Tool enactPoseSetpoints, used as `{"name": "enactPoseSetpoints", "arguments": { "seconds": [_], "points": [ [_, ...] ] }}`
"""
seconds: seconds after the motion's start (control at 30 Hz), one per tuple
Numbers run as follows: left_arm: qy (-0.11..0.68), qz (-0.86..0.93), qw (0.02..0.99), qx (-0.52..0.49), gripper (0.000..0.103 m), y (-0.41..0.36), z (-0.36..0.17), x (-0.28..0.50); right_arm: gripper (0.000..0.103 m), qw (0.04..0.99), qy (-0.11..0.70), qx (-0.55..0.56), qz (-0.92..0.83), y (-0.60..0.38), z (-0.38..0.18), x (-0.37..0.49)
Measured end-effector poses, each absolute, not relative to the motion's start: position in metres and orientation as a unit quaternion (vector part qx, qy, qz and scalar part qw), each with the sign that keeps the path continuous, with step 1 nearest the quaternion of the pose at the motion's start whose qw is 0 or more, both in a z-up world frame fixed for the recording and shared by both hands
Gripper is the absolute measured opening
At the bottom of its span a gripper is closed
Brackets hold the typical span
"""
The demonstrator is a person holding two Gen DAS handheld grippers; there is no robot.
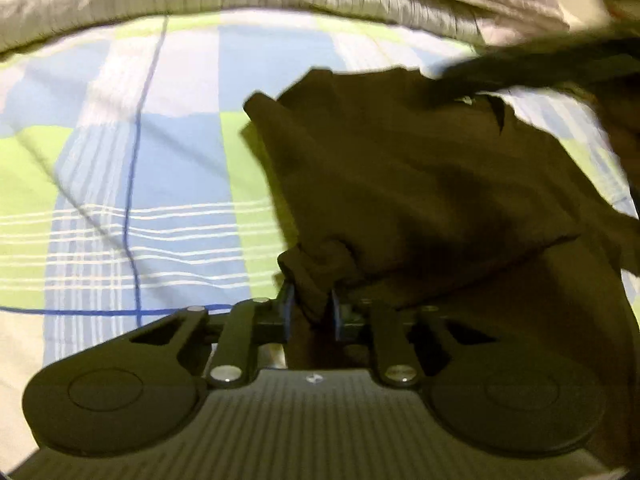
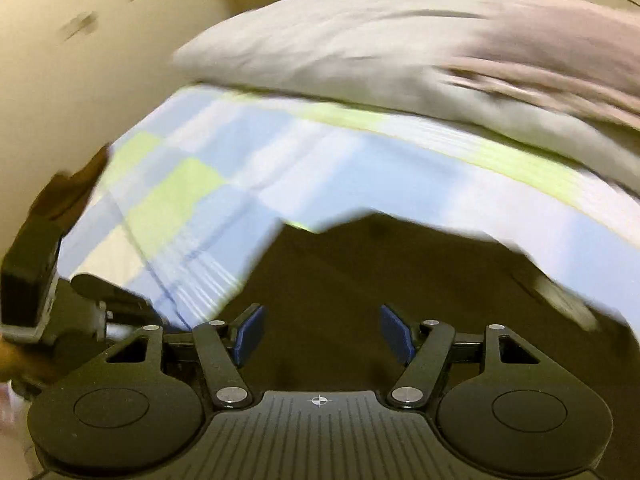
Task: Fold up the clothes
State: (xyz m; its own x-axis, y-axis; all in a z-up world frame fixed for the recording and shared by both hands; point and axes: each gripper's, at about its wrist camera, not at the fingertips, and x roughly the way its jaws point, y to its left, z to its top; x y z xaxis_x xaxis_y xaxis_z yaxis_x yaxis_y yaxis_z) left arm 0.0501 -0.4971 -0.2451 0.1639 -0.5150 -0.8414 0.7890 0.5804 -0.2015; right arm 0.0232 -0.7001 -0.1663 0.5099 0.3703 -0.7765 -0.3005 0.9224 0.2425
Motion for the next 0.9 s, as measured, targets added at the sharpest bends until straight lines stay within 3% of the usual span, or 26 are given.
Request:
{"name": "enactPoseSetpoints", "arguments": {
  "seconds": [0.2, 0.23, 0.27, 0.3, 0.33, 0.6, 0.67, 0.7, 0.73, 0.9],
  "points": [
    [0.471, -0.429, 0.766, 0.081, 0.007, -0.477, -0.241, 0.042, 0.067, 0.831, 0.502, -0.025, 0.240, -0.639, -0.206, 0.113],
    [0.472, -0.427, 0.768, 0.070, 0.006, -0.475, -0.241, 0.042, 0.060, 0.818, 0.522, -0.035, 0.240, -0.632, -0.217, 0.124],
    [0.472, -0.425, 0.770, 0.060, 0.006, -0.472, -0.241, 0.043, 0.040, 0.801, 0.548, -0.046, 0.237, -0.626, -0.229, 0.135],
    [0.472, -0.420, 0.773, 0.050, 0.006, -0.469, -0.240, 0.045, 0.003, 0.786, 0.569, -0.060, 0.233, -0.621, -0.239, 0.144],
    [0.471, -0.415, 0.778, 0.041, 0.005, -0.467, -0.240, 0.047, 0.002, 0.784, 0.573, -0.069, 0.229, -0.617, -0.243, 0.150],
    [0.511, -0.357, 0.781, -0.034, 0.005, -0.444, -0.254, 0.073, 0.003, 0.859, 0.489, -0.007, 0.151, -0.622, -0.228, 0.178],
    [0.507, -0.353, 0.786, -0.024, 0.005, -0.438, -0.250, 0.071, 0.020, 0.873, 0.471, 0.007, 0.128, -0.627, -0.221, 0.173],
    [0.504, -0.351, 0.789, -0.019, 0.006, -0.435, -0.248, 0.069, 0.038, 0.882, 0.456, 0.018, 0.120, -0.632, -0.214, 0.165],
    [0.501, -0.349, 0.792, -0.014, 0.006, -0.432, -0.246, 0.068, 0.047, 0.890, 0.441, 0.029, 0.112, -0.637, -0.207, 0.157],
    [0.496, -0.364, 0.788, 0.013, 0.006, -0.426, -0.237, 0.054, 0.047, 0.897, 0.429, 0.073, 0.076, -0.658, -0.201, 0.087]
  ]
}}
